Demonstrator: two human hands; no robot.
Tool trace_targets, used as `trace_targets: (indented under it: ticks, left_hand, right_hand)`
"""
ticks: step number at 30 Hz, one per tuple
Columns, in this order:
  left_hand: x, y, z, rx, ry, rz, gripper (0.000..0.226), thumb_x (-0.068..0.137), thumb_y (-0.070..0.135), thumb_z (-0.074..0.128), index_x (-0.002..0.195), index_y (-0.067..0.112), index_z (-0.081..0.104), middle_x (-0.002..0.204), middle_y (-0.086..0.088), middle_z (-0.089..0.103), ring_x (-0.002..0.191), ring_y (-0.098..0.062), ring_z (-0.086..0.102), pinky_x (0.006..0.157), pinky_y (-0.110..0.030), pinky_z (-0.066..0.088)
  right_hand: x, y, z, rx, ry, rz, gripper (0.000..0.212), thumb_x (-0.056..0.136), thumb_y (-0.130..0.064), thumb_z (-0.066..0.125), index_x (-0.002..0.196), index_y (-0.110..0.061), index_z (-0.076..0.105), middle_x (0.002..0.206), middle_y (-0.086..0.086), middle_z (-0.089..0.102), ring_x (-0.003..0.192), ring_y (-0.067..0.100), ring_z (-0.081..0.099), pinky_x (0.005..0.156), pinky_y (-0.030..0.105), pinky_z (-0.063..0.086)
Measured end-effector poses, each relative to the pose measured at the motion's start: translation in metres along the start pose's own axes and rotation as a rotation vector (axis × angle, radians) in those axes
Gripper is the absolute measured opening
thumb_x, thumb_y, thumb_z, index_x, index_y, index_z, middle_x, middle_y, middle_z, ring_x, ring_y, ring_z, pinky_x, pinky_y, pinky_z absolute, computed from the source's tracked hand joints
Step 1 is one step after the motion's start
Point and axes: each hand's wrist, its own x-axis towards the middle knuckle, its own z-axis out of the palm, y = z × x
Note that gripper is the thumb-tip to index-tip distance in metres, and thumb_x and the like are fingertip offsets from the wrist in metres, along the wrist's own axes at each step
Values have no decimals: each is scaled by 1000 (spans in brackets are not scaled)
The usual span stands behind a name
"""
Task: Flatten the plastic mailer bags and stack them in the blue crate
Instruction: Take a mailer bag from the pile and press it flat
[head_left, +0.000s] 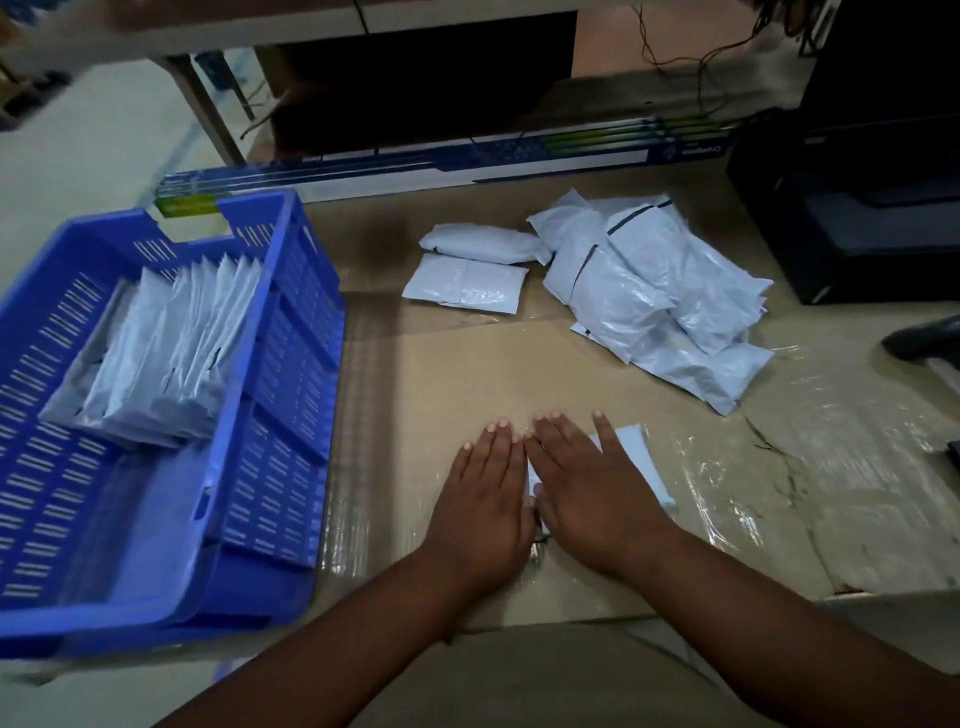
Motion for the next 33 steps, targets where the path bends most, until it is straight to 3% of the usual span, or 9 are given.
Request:
trace_targets:
  ticks: [3,9,17,20,25,30,33]
  left_hand:
    - [-4,-3,8,39,-23,-23,72,102,41,37,164,6,28,173,-15,19,162,-29,13,127,-52,19]
    - [-3,0,9,54,-38,-74,74,101,42,37,165,6,26,174,-16,14,162,-30,7,128,-52,16]
    - [-2,-1,7,62,-42,-88,73,100,42,35,163,6,30,173,-16,19,162,-30,13,127,-54,21]
    - [2,3,-4,48,-15,-91,72,100,43,35,160,5,37,171,-18,26,159,-33,23,126,-55,23]
    - [26,31,-18,-3,98,25,69,101,38,39,159,2,37,169,-21,29,158,-34,26,128,-51,24]
    - [39,60,12,16,-10,121,69,102,36,36,162,2,30,171,-19,24,159,-35,22,128,-53,21]
    - [38,61,20,30,8,110,68,104,36,34,163,2,27,172,-18,21,160,-32,17,128,-52,18]
  right_hand:
    - [-2,-2,4,-30,7,7,65,103,-46,33,161,-17,39,171,9,30,159,29,24,125,65,10]
    - [1,-6,5,-31,-11,16,65,103,-47,33,162,-19,36,173,9,25,159,32,23,124,65,12]
    - [1,-3,3,14,-9,31,65,105,-51,30,164,-23,33,174,6,22,160,28,21,126,62,12]
    - [-1,3,0,105,1,45,67,106,-52,27,165,-20,30,174,5,21,161,25,19,128,59,12]
    - [-20,33,-10,90,110,135,64,103,-44,34,157,-11,45,167,13,36,156,31,32,125,56,27]
    - [-38,67,18,152,33,202,67,107,-49,21,166,-17,26,175,5,18,162,23,13,128,52,19]
    - [-38,67,23,174,45,191,66,108,-48,21,165,-17,27,174,6,19,161,23,14,129,51,18]
